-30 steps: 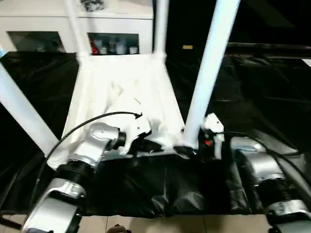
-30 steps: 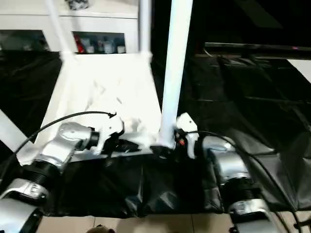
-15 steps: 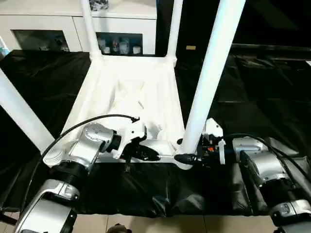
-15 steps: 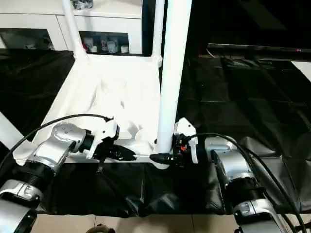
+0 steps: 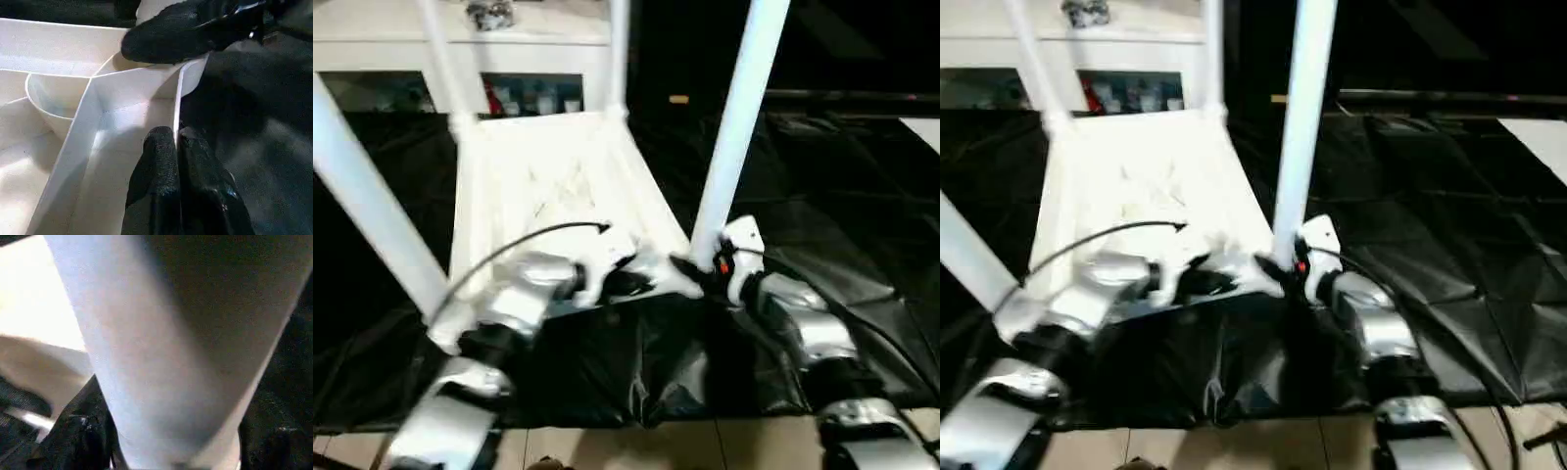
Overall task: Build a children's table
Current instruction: Rotate leg to tighten
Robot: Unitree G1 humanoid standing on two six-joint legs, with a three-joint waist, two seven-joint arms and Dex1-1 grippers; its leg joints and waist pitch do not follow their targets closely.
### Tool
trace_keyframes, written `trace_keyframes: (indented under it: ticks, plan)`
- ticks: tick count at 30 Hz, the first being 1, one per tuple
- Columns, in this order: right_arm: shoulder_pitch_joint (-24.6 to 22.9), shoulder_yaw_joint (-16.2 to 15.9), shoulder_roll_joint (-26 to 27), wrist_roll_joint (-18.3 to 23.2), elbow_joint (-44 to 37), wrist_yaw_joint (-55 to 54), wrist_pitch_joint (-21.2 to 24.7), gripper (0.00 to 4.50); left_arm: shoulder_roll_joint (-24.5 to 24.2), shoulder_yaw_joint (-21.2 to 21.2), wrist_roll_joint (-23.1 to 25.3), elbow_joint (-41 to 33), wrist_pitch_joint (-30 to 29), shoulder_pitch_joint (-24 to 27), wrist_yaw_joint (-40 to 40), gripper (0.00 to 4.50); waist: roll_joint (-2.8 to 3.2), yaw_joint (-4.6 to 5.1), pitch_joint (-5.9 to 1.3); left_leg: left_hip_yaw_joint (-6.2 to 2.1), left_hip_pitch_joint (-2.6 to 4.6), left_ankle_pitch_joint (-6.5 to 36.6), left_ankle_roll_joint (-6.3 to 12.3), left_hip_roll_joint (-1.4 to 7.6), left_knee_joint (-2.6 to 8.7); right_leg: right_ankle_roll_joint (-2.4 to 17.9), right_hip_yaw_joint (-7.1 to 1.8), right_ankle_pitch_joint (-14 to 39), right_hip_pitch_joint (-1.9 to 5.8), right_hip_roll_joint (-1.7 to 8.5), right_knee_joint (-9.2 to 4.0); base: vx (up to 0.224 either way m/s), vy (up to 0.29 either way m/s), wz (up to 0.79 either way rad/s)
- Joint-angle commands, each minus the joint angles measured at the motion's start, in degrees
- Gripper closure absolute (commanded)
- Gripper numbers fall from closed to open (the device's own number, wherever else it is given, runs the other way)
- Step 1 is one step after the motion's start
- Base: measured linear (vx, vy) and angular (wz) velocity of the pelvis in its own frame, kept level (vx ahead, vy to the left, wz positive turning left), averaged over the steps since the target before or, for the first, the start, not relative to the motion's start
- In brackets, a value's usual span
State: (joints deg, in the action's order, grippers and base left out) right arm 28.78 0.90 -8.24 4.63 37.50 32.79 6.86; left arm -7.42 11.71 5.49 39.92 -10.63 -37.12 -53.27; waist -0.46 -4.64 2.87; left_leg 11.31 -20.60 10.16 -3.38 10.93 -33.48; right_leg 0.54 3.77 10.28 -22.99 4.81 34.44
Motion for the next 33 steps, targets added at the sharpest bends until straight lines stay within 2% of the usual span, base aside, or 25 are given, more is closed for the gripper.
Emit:
trace_keyframes:
  ticks: [1,2,6,9,13,14,15,18,20,21,24,25,26,27,30,33]
  plan:
    - [-0.2,-6.4,5.9,-2.7,1.5,0.8,-0.4,1.78,5.0,-0.5,-1.4,0.4,-0.4,-2.0,6.2,4.5,-0.91,0.07,-3.06,-1.49,0.6,16.5,1.05,2.15,4.33,7.5,-2.44,26.3,1.94,4.08,-5.78,0.0,0.0,0.0]
    - [-0.1,-6.9,6.2,-3.4,2.0,0.3,-1.3,1.23,5.3,-0.1,-1.1,0.4,-0.2,-1.9,6.0,4.5,-0.65,0.05,-3.07,-1.49,0.65,16.3,1.17,2.17,4.35,7.7,-2.48,25.6,1.83,4.13,-5.77,0.0,0.0,0.0]
    - [0.2,-7.0,5.8,-2.8,1.8,1.1,-2.3,0.99,4.2,0.7,-1.2,-0.7,0.7,-1.5,3.2,4.5,-0.67,0.11,-3.27,-1.41,0.38,15.1,1.99,2.16,4.37,8.7,-2.53,21.7,2.22,3.95,-5.33,0.0,0.0,0.0]
    - [-0.2,-7.3,3.3,-2.4,0.3,5.5,-3.4,0.72,1.8,1.3,-1.9,-2.1,2.5,-0.8,-1.5,4.5,-0.65,0.15,-3.33,-1.41,0.22,14.5,2.48,2.17,4.37,9.3,-2.5,20.0,2.37,3.96,-5.1,0.0,0.0,0.0]
    - [-0.9,-7.7,0.6,-1.1,-1.5,11.6,-4.0,0.72,-0.3,1.9,-2.7,-3.1,3.8,-0.2,-6.1,4.5,-0.77,0.1,-3.41,-1.19,0.3,13.8,3.44,2.21,4.14,10.5,-2.53,17.5,2.57,3.99,-4.89,0.0,0.0,0.0]
    - [-1.5,-7.8,-1.3,0.6,-3.1,17.0,-3.5,0.72,-2.1,2.3,-3.6,-4.4,4.6,0.5,-10.7,4.5,-0.76,0.04,-3.36,-1.12,0.33,13.2,3.8,2.24,4.14,10.7,-2.59,16.8,2.45,3.95,-4.87,0.0,0.0,0.0]
    - [-1.6,-7.9,-1.6,0.9,-3.4,17.8,-3.4,0.72,-2.4,2.3,-3.7,-4.6,4.5,0.6,-11.4,4.5,-0.85,-0.02,-3.45,-1.13,0.25,12.7,4.04,2.2,4.09,10.8,-2.54,16.4,2.66,3.95,-4.76,0.0,0.0,0.0]
    - [-2.7,-8.9,-5.3,2.8,-6.0,27.5,-2.1,0.72,-5.0,2.7,-5.5,-6.1,5.2,1.3,-18.0,4.5,-0.49,-0.67,-3.72,-0.93,0.19,9.2,5.29,2.68,3.83,13.1,-2.42,9.3,2.73,3.63,-3.65,0.0,0.0,0.0]
    - [-3.2,-9.9,-7.0,3.2,-7.0,31.3,-1.7,0.72,-5.8,2.8,-5.7,-6.0,5.2,1.2,-19.6,4.5,-0.41,-0.91,-3.88,-0.76,0.3,8.1,5.93,2.73,3.58,14.8,-2.36,5.8,2.59,3.55,-3.21,0.0,0.0,0.0]
    - [-3.2,-10.1,-7.2,3.3,-7.1,31.9,-1.6,0.72,-5.9,2.8,-5.7,-6.0,5.2,1.1,-19.8,4.5,-0.41,-0.97,-3.9,-0.79,0.23,7.9,6.04,2.71,3.55,15.0,-2.31,5.4,2.71,3.55,-3.11,0.0,0.0,0.0]
    - [-3.6,-11.4,-9.4,4.0,-8.6,37.3,0.1,0.72,-7.0,3.2,-5.9,-5.5,5.6,0.9,-21.9,4.5,-0.42,-1.51,-3.73,-0.75,0.22,8.9,6.16,2.85,3.52,15.1,-2.34,6.9,2.63,3.73,-3.23,0.0,0.0,0.0]
    - [-3.7,-11.6,-9.7,4.2,-8.8,38.2,0.4,0.86,-7.2,3.3,-5.9,-5.4,5.6,0.8,-22.3,4.5,-0.41,-1.63,-3.68,-0.75,0.24,9.2,5.94,2.89,3.54,14.9,-2.38,7.6,2.56,3.82,-3.33,0.0,0.0,0.0]
    - [-3.7,-12.5,-10.8,4.5,-9.6,40.7,1.7,0.95,-8.0,3.6,-6.3,-5.8,5.2,0.9,-24.6,4.5,-0.39,-1.89,-3.62,-0.77,0.45,10.5,4.98,2.95,3.66,14.5,-2.41,9.8,2.44,3.88,-3.54,0.0,0.0,0.0]
    - [-3.7,-12.6,-10.8,4.5,-9.7,40.9,1.8,1.03,-8.0,3.6,-6.3,-5.8,5.2,0.9,-24.7,4.5,-0.39,-1.89,-3.62,-0.77,0.45,10.5,4.98,2.95,3.66,14.5,-2.41,9.8,2.44,3.88,-3.54,0.0,0.0,0.0]
    - [-3.7,-13.4,-11.7,4.7,-10.3,43.3,2.6,1.27,-8.9,3.9,-6.6,-6.3,4.7,1.0,-26.8,4.5,-0.4,-2.03,-3.44,-0.77,0.68,12.8,3.47,3.01,3.86,13.9,-2.48,12.9,2.21,3.99,-3.9,0.0,0.0,0.0]
    - [-3.9,-13.7,-12.2,5.3,-11.1,44.8,3.5,1.45,-9.8,4.2,-6.9,-6.7,4.3,1.2,-28.8,4.5,-0.44,-2.01,-3.46,-0.91,0.44,12.5,3.08,2.95,3.97,13.4,-2.46,13.2,2.43,4.05,-3.8,0.0,0.0,0.0]
